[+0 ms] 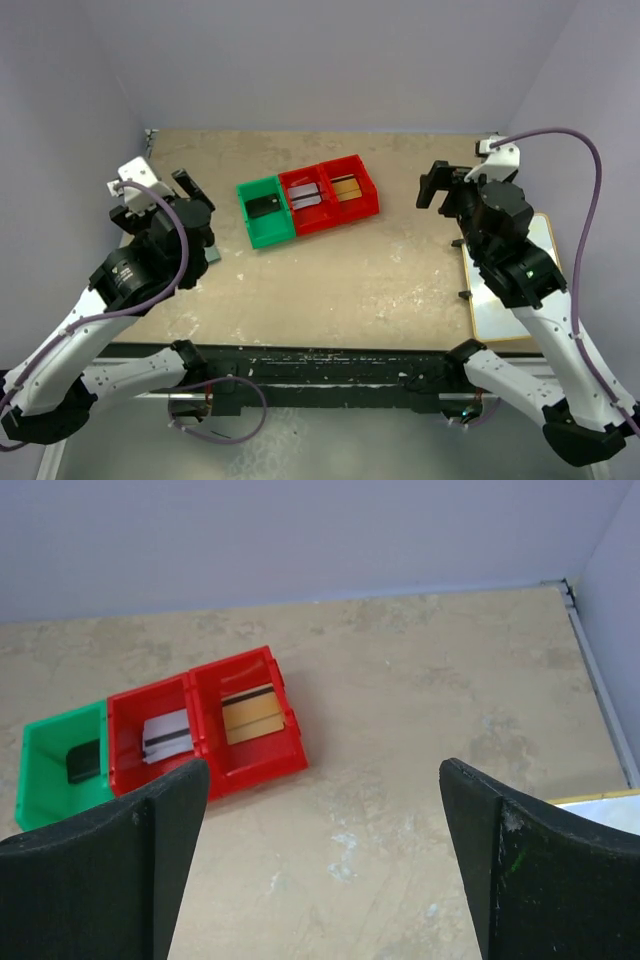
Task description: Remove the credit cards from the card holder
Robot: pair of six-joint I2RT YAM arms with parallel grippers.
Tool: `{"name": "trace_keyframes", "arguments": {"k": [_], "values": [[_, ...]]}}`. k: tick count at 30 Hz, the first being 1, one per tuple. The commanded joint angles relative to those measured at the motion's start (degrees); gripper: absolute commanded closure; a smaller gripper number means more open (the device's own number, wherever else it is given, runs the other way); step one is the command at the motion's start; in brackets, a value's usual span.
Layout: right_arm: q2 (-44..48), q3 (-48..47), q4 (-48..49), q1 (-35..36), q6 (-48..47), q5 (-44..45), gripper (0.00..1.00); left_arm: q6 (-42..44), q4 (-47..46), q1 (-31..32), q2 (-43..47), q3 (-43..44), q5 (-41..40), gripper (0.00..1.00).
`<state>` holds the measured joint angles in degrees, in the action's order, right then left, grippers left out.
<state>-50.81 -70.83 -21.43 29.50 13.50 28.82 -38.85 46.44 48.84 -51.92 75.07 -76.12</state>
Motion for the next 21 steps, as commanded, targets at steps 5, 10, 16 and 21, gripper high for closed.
{"name": "trace_keyframes", "arguments": {"k": [5,10,16,21], "values": [[0.61,7.39,5.67,-8.93,4.06,-11.93,0.00,3.66,-4.99,-13.05,-1.48,-2.30,12.13,0.15],[-0.02,12.11,8.36,-14.66,7.08,-20.01,0.00,5.13,-1.51,-21.84,-7.68,-1.61,23.11,0.12],[-1.12,16.28,11.74,-19.90,10.65,-28.86,0.00,4.39,-2.20,-33.37,-15.97,-3.71,34.32,0.09],[-2.78,17.28,12.72,-22.40,13.25,-34.97,0.00,3.95,-2.44,-39.69,-24.79,-4.85,42.42,0.10]]}}
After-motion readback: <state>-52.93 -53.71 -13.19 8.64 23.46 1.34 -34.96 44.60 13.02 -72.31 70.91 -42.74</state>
